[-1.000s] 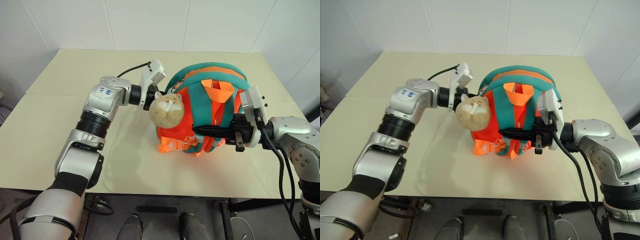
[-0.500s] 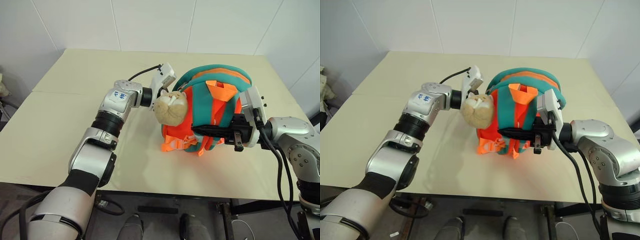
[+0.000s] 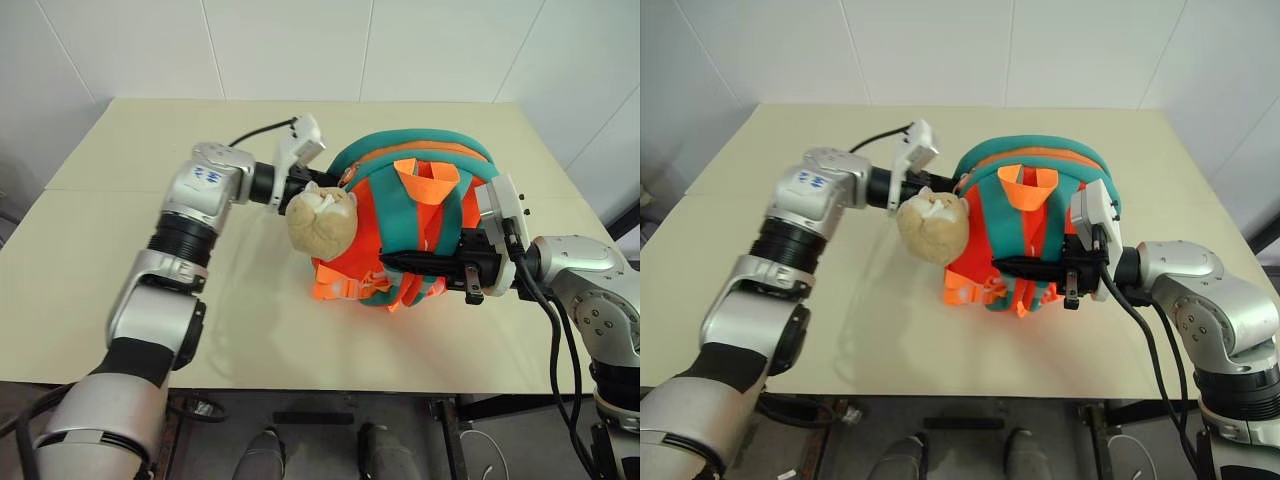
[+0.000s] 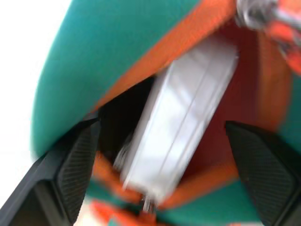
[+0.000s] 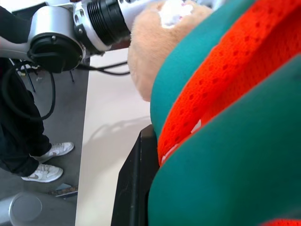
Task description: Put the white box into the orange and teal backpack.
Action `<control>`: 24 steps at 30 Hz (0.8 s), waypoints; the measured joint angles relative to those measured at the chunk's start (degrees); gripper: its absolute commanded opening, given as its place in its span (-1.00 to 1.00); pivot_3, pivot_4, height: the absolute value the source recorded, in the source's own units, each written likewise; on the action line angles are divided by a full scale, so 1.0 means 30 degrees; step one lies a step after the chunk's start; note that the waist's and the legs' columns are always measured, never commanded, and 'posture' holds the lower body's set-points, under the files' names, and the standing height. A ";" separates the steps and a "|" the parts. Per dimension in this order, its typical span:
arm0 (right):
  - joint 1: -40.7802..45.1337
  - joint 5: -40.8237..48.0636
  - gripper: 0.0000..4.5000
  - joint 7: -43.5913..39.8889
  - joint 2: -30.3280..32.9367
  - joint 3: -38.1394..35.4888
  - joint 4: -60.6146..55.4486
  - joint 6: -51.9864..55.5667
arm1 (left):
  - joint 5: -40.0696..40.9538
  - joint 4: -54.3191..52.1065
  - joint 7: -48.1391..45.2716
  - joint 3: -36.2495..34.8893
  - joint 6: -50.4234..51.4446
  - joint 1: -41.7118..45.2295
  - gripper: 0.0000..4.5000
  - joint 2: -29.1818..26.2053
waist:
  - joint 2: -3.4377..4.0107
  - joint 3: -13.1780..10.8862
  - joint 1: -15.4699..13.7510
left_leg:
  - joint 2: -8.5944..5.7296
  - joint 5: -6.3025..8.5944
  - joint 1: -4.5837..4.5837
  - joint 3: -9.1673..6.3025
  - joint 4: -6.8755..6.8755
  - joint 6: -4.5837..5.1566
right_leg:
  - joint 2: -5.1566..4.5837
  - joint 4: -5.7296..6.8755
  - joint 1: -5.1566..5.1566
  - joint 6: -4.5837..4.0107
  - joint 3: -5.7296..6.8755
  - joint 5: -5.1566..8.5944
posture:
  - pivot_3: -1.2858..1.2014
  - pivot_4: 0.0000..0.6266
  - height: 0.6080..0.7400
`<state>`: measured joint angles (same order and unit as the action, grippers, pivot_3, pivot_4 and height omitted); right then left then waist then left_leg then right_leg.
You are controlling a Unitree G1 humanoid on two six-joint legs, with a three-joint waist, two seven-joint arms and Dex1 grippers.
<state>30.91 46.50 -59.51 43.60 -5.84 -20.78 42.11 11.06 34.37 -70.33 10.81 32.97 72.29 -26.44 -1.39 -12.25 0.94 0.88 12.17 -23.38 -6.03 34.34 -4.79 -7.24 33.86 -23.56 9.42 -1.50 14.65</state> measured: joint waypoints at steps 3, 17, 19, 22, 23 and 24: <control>-0.0005 -0.0004 -1.00 -0.0007 -0.0019 0.0085 -0.0003 0.0000 | 0.0425 -0.1562 -0.1358 -0.0405 0.0869 -0.0967 0.99 -0.2149 | 0.0001 -0.0001 0.0231 | -0.0002 0.0000 0.0006 0.0021 -0.0038 0.0000 | 0.0004 0.0001 -0.0015 0.0012 -0.0048 0.0012 | 0.03 -0.52 1.00; 0.0119 -0.0048 -1.00 -0.0076 -0.0316 0.0387 0.0213 -0.0034 | 0.4625 -0.7940 -0.1583 -0.4091 0.5191 -0.4720 0.99 -0.4840 | -0.0003 -0.0004 0.0221 | -0.0003 0.0005 0.0022 0.0042 -0.0052 0.0008 | 0.0011 0.0030 -0.0022 0.0027 -0.0102 0.0038 | 0.03 -0.52 1.00; 0.0119 -0.0058 -1.00 -0.0075 -0.0337 0.0388 0.0211 -0.0034 | 0.5278 -0.8809 -0.1222 -0.4196 0.5993 -0.5412 0.99 -0.4838 | -0.0004 -0.0004 0.0232 | 0.0001 0.0004 0.0031 0.0043 -0.0043 0.0007 | 0.0021 0.0053 -0.0022 0.0023 -0.0106 0.0040 | 0.03 -0.52 1.00; 0.0116 -0.0088 -1.00 -0.0078 -0.0346 0.0387 0.0208 -0.0034 | 0.6794 -1.0993 -0.0330 -0.4884 0.7868 -0.6490 0.99 -0.4812 | -0.0004 -0.0004 0.0230 | 0.0003 0.0004 0.0036 0.0043 -0.0031 0.0006 | 0.0023 0.0066 -0.0020 0.0021 -0.0117 0.0041 | 0.03 -0.52 1.00; 0.0116 -0.0091 -1.00 -0.0078 -0.0347 0.0388 0.0208 -0.0033 | 0.7259 -1.1604 -0.0083 -0.4951 0.8394 -0.6700 0.99 -0.4763 | -0.0004 -0.0004 0.0225 | 0.0003 0.0003 0.0036 0.0042 -0.0027 0.0006 | 0.0024 0.0068 -0.0019 0.0019 -0.0117 0.0042 | 0.03 -0.52 1.00; 0.0116 -0.0092 -1.00 -0.0079 -0.0347 0.0388 0.0208 -0.0033 | 0.7695 -1.2167 0.0153 -0.4991 0.8785 -0.6925 0.99 -0.4709 | -0.0004 -0.0004 0.0220 | 0.0003 0.0004 0.0040 0.0043 -0.0026 0.0006 | 0.0023 0.0068 -0.0018 0.0018 -0.0117 0.0042 | 0.03 -0.52 1.00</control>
<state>31.26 46.23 -59.75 42.56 -4.68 -20.15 42.01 34.14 -2.13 -69.87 -4.17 59.32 51.52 -40.57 -1.41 -12.26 1.60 0.89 12.18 -23.27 -5.90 34.26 -4.77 -7.17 34.07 -23.62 9.48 -1.86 14.78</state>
